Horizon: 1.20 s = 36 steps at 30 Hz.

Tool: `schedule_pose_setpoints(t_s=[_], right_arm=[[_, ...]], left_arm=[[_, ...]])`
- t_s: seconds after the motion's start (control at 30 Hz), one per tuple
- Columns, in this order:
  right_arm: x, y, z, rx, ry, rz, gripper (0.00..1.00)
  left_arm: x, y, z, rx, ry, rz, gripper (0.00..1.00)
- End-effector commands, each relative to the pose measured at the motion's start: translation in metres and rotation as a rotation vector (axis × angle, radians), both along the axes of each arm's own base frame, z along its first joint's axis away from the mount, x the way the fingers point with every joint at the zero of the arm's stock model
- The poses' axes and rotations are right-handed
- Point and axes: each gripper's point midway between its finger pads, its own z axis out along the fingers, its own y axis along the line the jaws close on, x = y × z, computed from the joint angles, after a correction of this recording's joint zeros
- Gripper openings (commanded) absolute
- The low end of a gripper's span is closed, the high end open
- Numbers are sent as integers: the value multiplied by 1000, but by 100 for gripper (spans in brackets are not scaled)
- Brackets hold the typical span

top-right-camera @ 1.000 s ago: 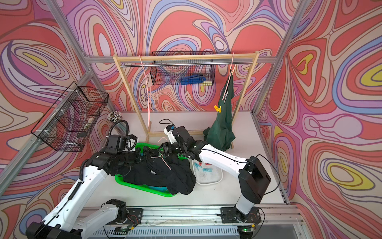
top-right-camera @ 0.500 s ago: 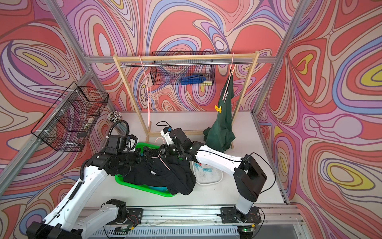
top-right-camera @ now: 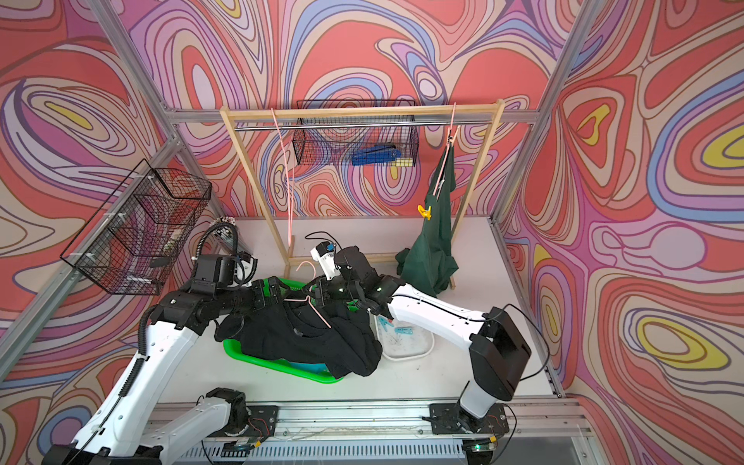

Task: Remove the clothespins securing t-shirts to the hanger
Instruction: Pick up the hanger from the basket.

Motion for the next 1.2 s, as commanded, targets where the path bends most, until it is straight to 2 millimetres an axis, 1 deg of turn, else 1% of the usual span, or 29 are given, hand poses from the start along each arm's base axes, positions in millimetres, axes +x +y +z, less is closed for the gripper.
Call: schedule_pose_setpoints(t_s=[0.0, 0.1, 0.2, 0.33, 0.4, 0.63, 0.8, 0.97, 1.0, 1.07, 1.17], right_arm=[[-9, -12, 40, 87, -98, 3, 0], [-15, -24, 60, 132, -139, -22, 0], [-23, -32, 73, 155, -170, -10, 0], [-29, -40, 78, 142, -200, -4, 0], [-32, -44, 78, 142, -212, -3, 0], [-43, -54, 83, 151, -239, 14, 0], [-49, -59, 86, 158, -249, 22, 0], [-52, -64, 89, 167, -259, 19, 0], [-53, -65, 91, 168, -263, 16, 0], [-54, -67, 94, 175, -269, 14, 0], [-56, -69, 96, 181, -273, 14, 0]], left_arm=[[-4, 18, 0, 65, 19, 37, 100], [-1, 21, 6, 16, 32, 67, 100], [3, 24, 14, -48, 37, 111, 100], [7, 27, 24, -89, 16, 160, 100], [8, 28, 24, -101, 18, 181, 100], [14, 38, 3, -93, 72, 251, 100], [18, 48, -4, -57, 69, 300, 94], [18, 60, -11, 4, 76, 332, 82], [18, 62, -13, 15, 77, 339, 81], [18, 66, -16, 38, 77, 351, 81], [19, 69, -24, 50, 91, 361, 86]])
